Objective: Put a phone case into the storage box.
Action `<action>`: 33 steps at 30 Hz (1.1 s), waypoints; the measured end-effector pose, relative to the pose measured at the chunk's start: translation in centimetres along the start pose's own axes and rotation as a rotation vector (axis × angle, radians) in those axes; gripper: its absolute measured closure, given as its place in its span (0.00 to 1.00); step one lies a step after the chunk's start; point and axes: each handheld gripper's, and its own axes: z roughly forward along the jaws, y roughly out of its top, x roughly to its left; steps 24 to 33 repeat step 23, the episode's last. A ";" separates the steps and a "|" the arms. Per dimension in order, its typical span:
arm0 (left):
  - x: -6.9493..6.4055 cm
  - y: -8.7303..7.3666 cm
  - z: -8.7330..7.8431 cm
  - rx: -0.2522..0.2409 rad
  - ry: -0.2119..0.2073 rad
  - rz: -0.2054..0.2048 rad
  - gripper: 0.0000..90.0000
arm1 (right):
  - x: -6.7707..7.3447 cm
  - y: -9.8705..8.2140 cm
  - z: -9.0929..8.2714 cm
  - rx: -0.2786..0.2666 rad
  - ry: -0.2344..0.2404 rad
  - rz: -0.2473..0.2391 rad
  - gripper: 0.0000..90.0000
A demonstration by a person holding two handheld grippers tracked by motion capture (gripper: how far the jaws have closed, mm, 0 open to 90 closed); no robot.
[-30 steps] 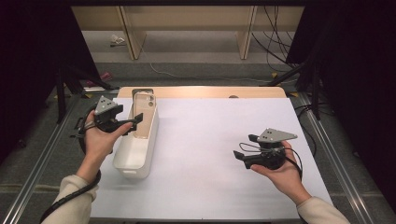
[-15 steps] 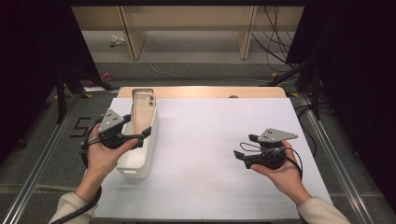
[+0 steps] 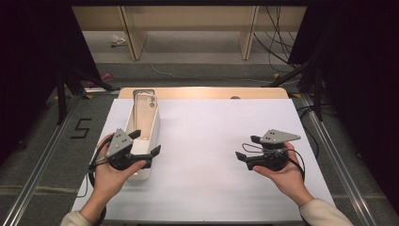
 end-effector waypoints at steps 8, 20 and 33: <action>-1.2 -1.4 -0.3 0.014 0.000 0.044 0.13 | 0.1 0.0 -0.1 -0.006 -0.001 -0.001 0.19; -1.4 -2.1 -0.4 0.017 0.004 0.049 0.13 | 0.0 0.1 -0.2 -0.021 0.000 0.005 0.18; -1.3 -2.2 -0.5 0.018 0.011 0.044 0.13 | 0.0 0.1 -0.2 -0.023 0.002 0.011 0.18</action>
